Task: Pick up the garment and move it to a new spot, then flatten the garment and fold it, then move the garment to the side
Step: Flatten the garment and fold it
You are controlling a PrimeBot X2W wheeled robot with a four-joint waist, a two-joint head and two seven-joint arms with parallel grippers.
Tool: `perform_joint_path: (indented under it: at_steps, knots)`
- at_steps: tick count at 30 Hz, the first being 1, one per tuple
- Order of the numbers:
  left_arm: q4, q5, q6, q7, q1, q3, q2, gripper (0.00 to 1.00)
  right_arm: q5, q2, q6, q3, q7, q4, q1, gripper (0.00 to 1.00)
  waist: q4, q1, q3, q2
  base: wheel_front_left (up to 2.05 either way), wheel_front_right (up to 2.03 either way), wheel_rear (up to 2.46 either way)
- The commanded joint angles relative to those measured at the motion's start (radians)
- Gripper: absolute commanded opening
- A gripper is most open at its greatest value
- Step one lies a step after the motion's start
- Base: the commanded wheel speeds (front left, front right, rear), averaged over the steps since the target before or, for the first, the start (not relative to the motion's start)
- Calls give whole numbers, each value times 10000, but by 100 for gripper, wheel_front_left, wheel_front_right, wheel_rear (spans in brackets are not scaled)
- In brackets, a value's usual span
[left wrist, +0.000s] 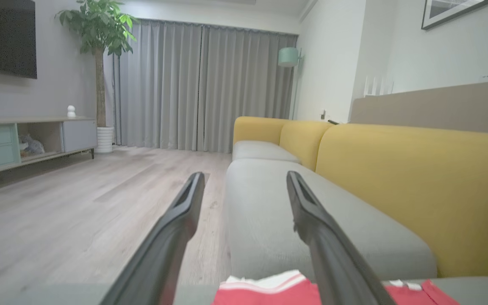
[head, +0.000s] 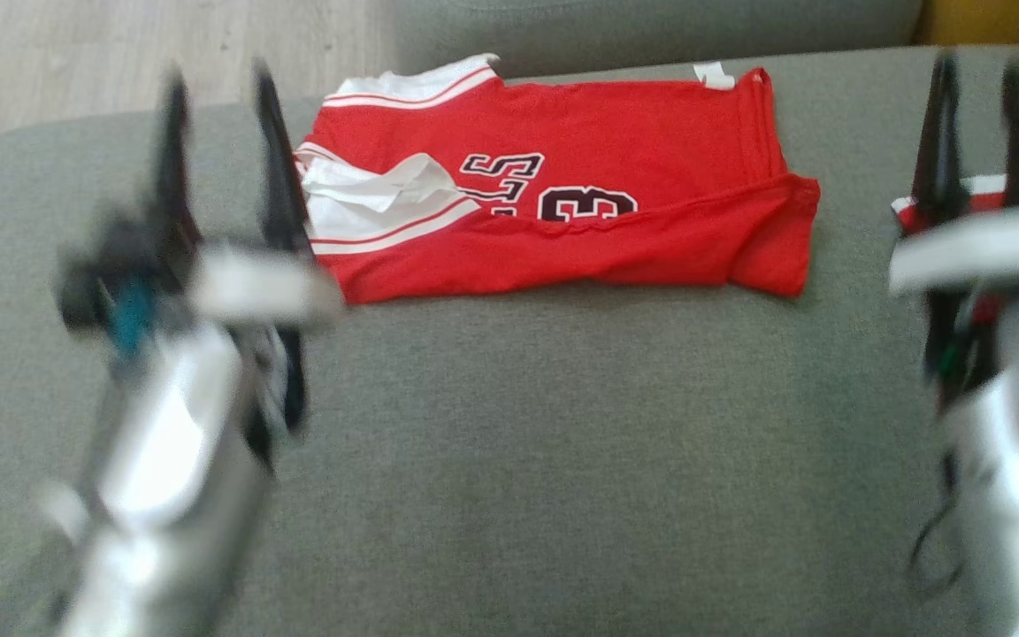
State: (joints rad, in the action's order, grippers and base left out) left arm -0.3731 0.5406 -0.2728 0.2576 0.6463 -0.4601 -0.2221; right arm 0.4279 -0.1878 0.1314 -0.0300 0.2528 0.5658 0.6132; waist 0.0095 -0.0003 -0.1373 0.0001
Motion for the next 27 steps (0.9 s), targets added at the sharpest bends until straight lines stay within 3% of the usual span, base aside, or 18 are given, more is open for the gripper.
perform_joint_path:
  at_steps: [1, 5, 12, 19, 27]
  knots:
    - [392, -247, -96, 38, -218, 434, -119, 100, -350, 389, -7, 53, 87, -483, -390, 100, 92, 3, 100, -1, 0, 0, 0]
    - [1105, -1068, -162, 39, -2092, 1053, 350, 100, -1682, 1262, -7, 929, 88, -1840, -2130, 100, 139, 3, 245, -1, 0, 0, 0]
    - [1067, -1979, 480, 40, -3724, 1908, 894, 100, -1506, 1371, -7, 416, 88, -2467, -3818, 100, 98, 3, 364, -1, 0, 0, 0]
    - [578, -2496, 966, 41, -3465, 2601, 1168, 100, -1337, 1374, -7, 53, 89, -2726, -3853, 100, -210, 3, -61, -1, 0, 0, 0]
    - [-2173, -2681, 1057, -584, -1928, 2584, 956, 100, -1169, 1375, -7, -243, 89, -2937, -3549, 100, -638, 3, -749, -1, 0, 0, 0]
